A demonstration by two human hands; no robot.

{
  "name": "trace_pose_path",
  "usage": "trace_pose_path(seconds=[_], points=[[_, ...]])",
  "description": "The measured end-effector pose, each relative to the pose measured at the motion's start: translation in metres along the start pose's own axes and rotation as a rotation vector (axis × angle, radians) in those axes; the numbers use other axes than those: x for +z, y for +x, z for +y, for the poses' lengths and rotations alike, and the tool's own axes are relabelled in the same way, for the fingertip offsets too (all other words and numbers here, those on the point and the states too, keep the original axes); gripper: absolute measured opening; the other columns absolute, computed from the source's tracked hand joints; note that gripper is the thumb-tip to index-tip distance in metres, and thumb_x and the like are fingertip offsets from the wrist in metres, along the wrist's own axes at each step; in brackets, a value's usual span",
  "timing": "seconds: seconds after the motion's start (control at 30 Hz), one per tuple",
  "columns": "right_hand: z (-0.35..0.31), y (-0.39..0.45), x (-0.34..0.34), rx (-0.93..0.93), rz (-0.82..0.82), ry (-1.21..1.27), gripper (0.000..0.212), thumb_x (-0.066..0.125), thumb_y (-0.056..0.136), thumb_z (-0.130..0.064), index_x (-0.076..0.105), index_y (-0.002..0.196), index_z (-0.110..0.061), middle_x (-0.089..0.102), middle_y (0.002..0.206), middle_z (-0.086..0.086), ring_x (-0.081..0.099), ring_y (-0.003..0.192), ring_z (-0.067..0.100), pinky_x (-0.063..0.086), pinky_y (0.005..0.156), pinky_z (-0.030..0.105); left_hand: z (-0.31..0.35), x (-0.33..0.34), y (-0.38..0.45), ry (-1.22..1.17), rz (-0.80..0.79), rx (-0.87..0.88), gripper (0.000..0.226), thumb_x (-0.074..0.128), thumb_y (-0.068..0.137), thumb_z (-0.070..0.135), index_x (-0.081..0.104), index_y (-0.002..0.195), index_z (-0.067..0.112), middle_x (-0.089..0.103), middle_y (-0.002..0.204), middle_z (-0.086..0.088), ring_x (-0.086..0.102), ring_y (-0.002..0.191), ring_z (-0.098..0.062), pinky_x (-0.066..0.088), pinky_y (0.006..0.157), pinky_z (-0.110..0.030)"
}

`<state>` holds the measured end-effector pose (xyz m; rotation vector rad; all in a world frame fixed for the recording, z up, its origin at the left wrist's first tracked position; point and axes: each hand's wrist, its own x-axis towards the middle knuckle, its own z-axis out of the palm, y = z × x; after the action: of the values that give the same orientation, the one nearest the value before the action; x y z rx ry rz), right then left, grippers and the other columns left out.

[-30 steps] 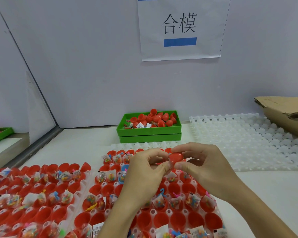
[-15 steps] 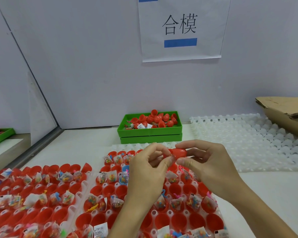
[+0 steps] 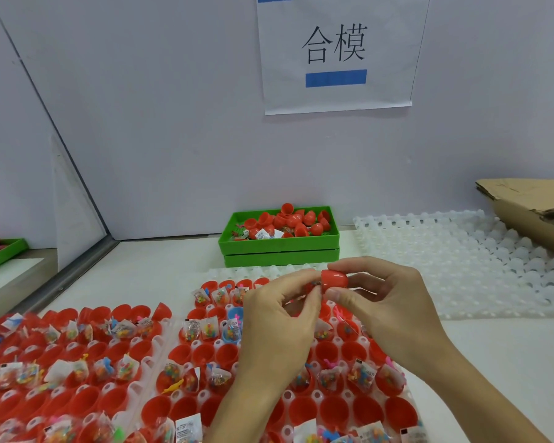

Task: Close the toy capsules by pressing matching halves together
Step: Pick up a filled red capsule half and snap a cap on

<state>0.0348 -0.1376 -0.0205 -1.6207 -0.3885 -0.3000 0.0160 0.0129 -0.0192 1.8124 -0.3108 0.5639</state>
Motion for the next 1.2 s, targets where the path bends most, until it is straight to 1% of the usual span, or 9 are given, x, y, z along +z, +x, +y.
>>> trace_pose_path(seconds=[0.1,0.2,0.4,0.53,0.63,0.8,0.9,1.07,1.2], points=[[0.000,0.000,0.000,-0.005,-0.003,-0.002,0.028,0.083,0.072,-0.010,0.075,0.094,-0.025,0.077,0.083,-0.005,0.074,0.076,0.014,0.057,0.068,0.019,-0.002,-0.002,0.002,-0.114,0.015,-0.088,0.032,0.075,0.084,0.007,0.065,0.101,0.032,0.074,0.094,0.018,0.071,0.089,0.000,0.054,0.072,-0.011],[-0.003,0.000,0.001,-0.022,0.009,0.015,0.027,0.082,0.067,-0.022,0.075,0.093,-0.025,0.076,0.085,-0.006,0.074,0.077,0.012,0.057,0.067,0.018,-0.004,-0.006,0.004,-0.130,-0.031,-0.072,0.028,0.076,0.083,0.008,0.071,0.104,0.026,0.074,0.099,0.016,0.069,0.096,-0.002,0.052,0.078,-0.011],[-0.003,0.001,-0.001,-0.023,0.008,0.001,0.029,0.077,0.066,-0.032,0.074,0.095,-0.027,0.076,0.087,-0.008,0.074,0.078,0.013,0.058,0.067,0.021,-0.004,-0.010,0.007,-0.260,-0.108,-0.060,0.027,0.076,0.080,-0.001,0.074,0.102,0.015,0.077,0.094,0.006,0.072,0.091,-0.008,0.054,0.076,-0.014],[-0.005,0.000,0.000,-0.023,-0.005,0.030,0.030,0.077,0.065,-0.034,0.075,0.095,-0.029,0.076,0.089,-0.006,0.074,0.071,0.014,0.056,0.064,0.019,-0.005,-0.011,0.007,-0.312,-0.122,-0.057,0.026,0.076,0.076,0.013,0.073,0.102,0.015,0.077,0.095,0.002,0.072,0.092,-0.012,0.055,0.078,-0.018],[-0.005,0.000,-0.002,-0.026,-0.014,0.040,0.032,0.077,0.066,-0.030,0.076,0.097,-0.026,0.077,0.085,-0.004,0.074,0.072,0.014,0.057,0.066,0.019,-0.006,-0.011,0.007,-0.303,-0.128,-0.070,0.027,0.075,0.075,0.019,0.073,0.101,0.018,0.077,0.093,0.003,0.073,0.091,-0.011,0.055,0.078,-0.018],[-0.005,0.000,-0.005,-0.020,-0.029,0.049,0.032,0.076,0.068,-0.022,0.077,0.100,-0.024,0.078,0.083,-0.003,0.075,0.078,0.014,0.058,0.069,0.019,-0.008,-0.012,0.008,-0.267,-0.122,-0.098,0.029,0.076,0.079,0.006,0.073,0.105,0.019,0.077,0.094,0.004,0.073,0.093,-0.011,0.056,0.080,-0.018],[-0.006,0.000,-0.004,-0.027,0.001,0.065,0.028,0.075,0.066,-0.021,0.077,0.094,-0.026,0.078,0.084,-0.007,0.075,0.079,0.012,0.058,0.068,0.018,-0.007,-0.012,0.007,-0.277,-0.128,-0.116,0.033,0.076,0.078,0.007,0.074,0.109,0.018,0.077,0.097,0.006,0.073,0.094,-0.009,0.055,0.079,-0.016],[-0.006,0.001,-0.002,-0.047,0.029,0.007,0.034,0.077,0.075,0.001,0.076,0.089,-0.030,0.077,0.079,-0.010,0.074,0.073,0.008,0.055,0.064,0.013,-0.005,-0.013,0.007,-0.272,-0.117,-0.112,0.031,0.077,0.075,0.007,0.076,0.103,0.021,0.077,0.094,0.008,0.073,0.091,-0.007,0.055,0.077,-0.015],[-0.005,0.000,0.000,-0.046,0.047,-0.023,0.036,0.076,0.076,0.004,0.076,0.086,-0.031,0.077,0.080,-0.011,0.073,0.073,0.007,0.056,0.065,0.014,-0.006,-0.011,0.007,-0.215,-0.065,-0.085,0.032,0.078,0.074,-0.002,0.078,0.096,0.021,0.077,0.092,0.011,0.073,0.090,-0.005,0.054,0.076,-0.013]])
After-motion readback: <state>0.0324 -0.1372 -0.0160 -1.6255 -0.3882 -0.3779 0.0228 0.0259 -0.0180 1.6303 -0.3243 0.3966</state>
